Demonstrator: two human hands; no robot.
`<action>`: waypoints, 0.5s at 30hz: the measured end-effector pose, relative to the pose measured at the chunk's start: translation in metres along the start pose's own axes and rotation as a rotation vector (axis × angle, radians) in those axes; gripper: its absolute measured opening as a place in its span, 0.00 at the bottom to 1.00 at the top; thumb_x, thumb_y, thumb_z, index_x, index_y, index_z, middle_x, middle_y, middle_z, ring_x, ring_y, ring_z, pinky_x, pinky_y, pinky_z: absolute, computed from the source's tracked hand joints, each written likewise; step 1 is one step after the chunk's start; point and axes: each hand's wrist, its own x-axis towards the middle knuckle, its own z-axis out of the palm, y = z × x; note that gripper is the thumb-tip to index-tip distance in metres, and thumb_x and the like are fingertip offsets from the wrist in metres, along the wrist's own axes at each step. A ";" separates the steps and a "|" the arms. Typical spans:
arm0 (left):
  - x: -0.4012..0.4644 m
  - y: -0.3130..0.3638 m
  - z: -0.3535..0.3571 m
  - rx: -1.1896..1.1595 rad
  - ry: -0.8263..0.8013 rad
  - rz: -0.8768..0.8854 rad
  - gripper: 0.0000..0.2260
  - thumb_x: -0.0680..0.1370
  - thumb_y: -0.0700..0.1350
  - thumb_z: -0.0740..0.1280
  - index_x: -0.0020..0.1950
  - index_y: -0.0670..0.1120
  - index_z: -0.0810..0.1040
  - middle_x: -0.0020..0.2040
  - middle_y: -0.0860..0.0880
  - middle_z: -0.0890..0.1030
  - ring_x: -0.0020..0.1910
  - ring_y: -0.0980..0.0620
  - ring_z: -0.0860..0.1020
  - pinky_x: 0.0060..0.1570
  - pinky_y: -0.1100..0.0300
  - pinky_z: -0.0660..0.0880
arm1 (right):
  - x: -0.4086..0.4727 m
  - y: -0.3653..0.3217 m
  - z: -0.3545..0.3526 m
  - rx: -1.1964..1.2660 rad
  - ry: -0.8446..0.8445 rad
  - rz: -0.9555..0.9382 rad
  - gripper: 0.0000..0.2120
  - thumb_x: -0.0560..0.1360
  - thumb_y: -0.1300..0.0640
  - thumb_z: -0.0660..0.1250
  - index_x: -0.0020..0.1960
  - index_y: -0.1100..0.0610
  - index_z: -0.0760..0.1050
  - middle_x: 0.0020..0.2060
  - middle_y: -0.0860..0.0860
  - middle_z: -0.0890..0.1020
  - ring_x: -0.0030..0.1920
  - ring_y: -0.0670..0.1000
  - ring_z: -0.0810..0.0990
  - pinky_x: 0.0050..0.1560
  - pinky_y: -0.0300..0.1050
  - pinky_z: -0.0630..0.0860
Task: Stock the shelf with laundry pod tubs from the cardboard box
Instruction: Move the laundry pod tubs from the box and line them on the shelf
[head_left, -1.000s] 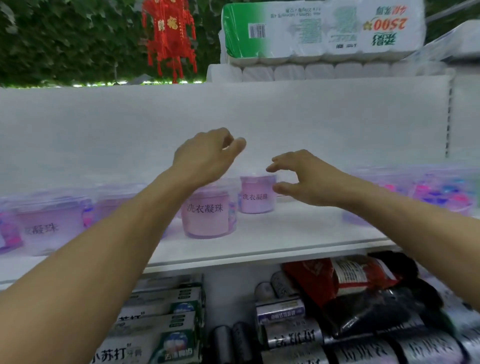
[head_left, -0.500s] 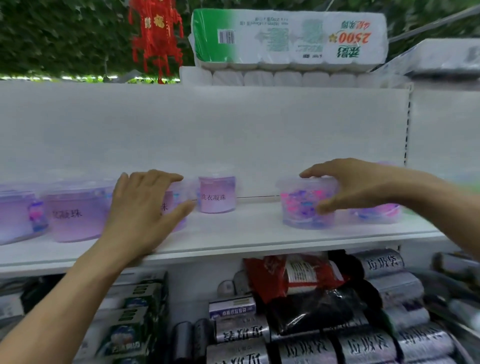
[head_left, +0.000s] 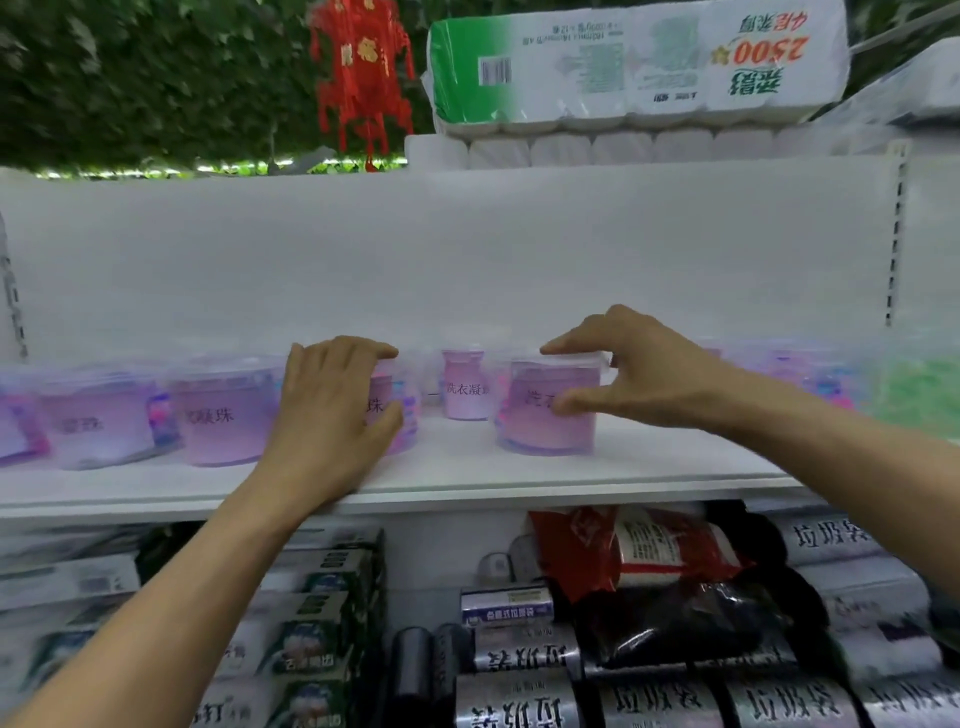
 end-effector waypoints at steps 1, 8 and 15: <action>0.000 0.000 0.000 -0.007 -0.003 -0.012 0.24 0.70 0.54 0.59 0.64 0.46 0.74 0.60 0.45 0.75 0.61 0.42 0.69 0.66 0.41 0.62 | 0.004 -0.007 0.006 -0.033 0.031 -0.031 0.25 0.68 0.46 0.73 0.64 0.45 0.74 0.52 0.42 0.78 0.51 0.41 0.67 0.55 0.38 0.68; 0.000 -0.004 0.000 -0.094 -0.008 -0.006 0.19 0.74 0.47 0.66 0.64 0.47 0.73 0.59 0.48 0.74 0.60 0.45 0.68 0.63 0.46 0.64 | 0.015 -0.011 0.026 0.094 0.020 -0.014 0.24 0.69 0.43 0.71 0.64 0.38 0.72 0.59 0.39 0.76 0.57 0.39 0.67 0.54 0.31 0.64; 0.001 -0.003 -0.001 -0.078 -0.007 -0.006 0.19 0.74 0.45 0.68 0.65 0.48 0.72 0.60 0.48 0.73 0.60 0.47 0.66 0.66 0.43 0.62 | 0.027 -0.029 0.038 0.052 0.015 0.018 0.24 0.71 0.42 0.70 0.65 0.41 0.70 0.58 0.45 0.74 0.61 0.46 0.64 0.61 0.46 0.67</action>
